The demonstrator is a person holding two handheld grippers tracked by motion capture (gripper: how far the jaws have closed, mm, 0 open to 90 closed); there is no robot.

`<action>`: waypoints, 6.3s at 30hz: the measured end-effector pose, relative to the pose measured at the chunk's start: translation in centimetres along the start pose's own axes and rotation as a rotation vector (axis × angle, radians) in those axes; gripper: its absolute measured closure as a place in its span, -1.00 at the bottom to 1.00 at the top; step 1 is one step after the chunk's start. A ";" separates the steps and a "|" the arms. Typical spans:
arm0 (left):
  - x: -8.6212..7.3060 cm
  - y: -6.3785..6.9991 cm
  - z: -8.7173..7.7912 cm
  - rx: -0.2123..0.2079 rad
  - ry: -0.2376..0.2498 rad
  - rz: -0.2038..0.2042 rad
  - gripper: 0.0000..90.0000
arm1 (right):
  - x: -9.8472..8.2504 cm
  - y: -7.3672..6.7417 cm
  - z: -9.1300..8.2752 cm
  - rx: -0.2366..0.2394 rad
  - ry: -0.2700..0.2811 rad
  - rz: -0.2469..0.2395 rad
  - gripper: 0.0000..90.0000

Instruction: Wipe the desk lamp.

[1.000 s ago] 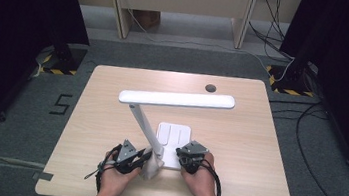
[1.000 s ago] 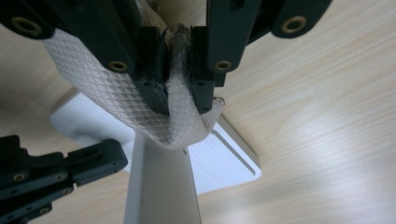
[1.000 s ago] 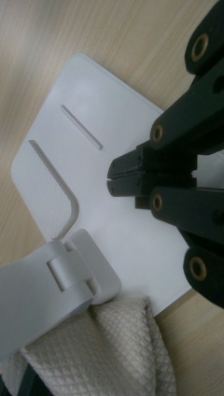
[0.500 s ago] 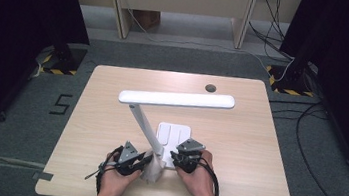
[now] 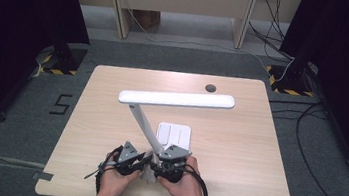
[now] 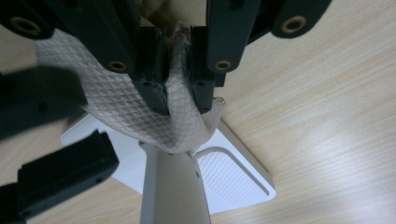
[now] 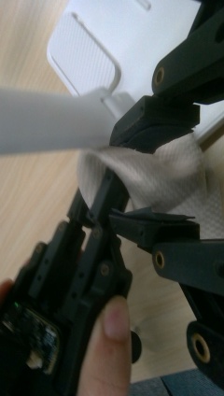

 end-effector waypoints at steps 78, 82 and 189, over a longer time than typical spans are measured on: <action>10.0 0.6 -4.2 0.062 0.207 0.123 0.39 | -3.3 4.7 -0.5 -0.152 -0.204 0.005 0.90; 10.1 0.7 -4.2 0.060 0.208 0.125 0.39 | -3.7 5.6 -0.9 -0.181 -0.210 0.011 0.90; 13.1 -0.4 -4.1 0.117 0.266 0.138 0.33 | 3.5 9.2 7.1 -0.258 -0.146 -0.079 0.90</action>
Point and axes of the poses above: each handheld gripper's, and its own axes: z roughly forward along the jaws, x roughly out of its top, y roughly to its right, the point moved 9 cm from there along z, roughly forward along the jaws, and after that the axes turned 14 degrees about -x, right-handed, at the moved point
